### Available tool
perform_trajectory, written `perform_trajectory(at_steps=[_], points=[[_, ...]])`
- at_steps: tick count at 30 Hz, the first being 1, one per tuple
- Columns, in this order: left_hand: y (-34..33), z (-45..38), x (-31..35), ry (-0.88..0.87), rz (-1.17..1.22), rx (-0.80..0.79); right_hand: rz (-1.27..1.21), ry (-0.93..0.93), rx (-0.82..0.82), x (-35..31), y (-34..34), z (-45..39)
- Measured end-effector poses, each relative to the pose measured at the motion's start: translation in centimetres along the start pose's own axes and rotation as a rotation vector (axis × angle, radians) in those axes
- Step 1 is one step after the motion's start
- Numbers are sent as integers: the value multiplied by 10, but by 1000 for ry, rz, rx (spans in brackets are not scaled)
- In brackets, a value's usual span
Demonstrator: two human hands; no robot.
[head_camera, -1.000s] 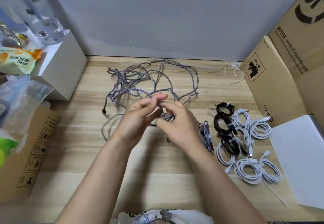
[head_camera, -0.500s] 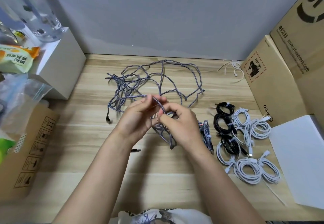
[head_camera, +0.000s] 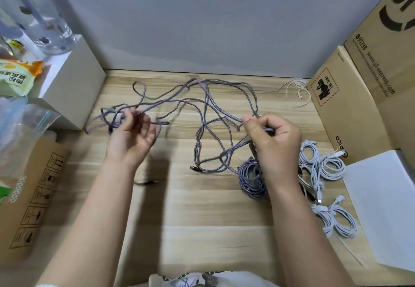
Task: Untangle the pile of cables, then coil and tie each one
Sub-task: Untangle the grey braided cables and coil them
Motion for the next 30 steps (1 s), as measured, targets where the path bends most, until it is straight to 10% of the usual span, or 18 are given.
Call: perform_trajectory(at_steps=[5, 14, 24, 30], points=[[-52, 41, -24, -110, -508, -309, 428, 1, -298, 2, -49, 2], [-54, 53, -37, -176, -610, -197, 705, -29, -472, 17, -74, 8], [-44, 23, -47, 459, 74, -114, 672, 373, -235, -2, -59, 19], [-28, -5, -45, 454, 205, 109, 505, 506, -178, -28, -44, 26]])
Point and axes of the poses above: each hand's wrist, its own z-axis away from the middle knuckle, its own y-axis out of the back of the hand, x = y × z, the point moved 4 cm from there along -z, towards the middle knuckle, and after that the axes turned 4 degrees about -x, right-handed, at the moved point
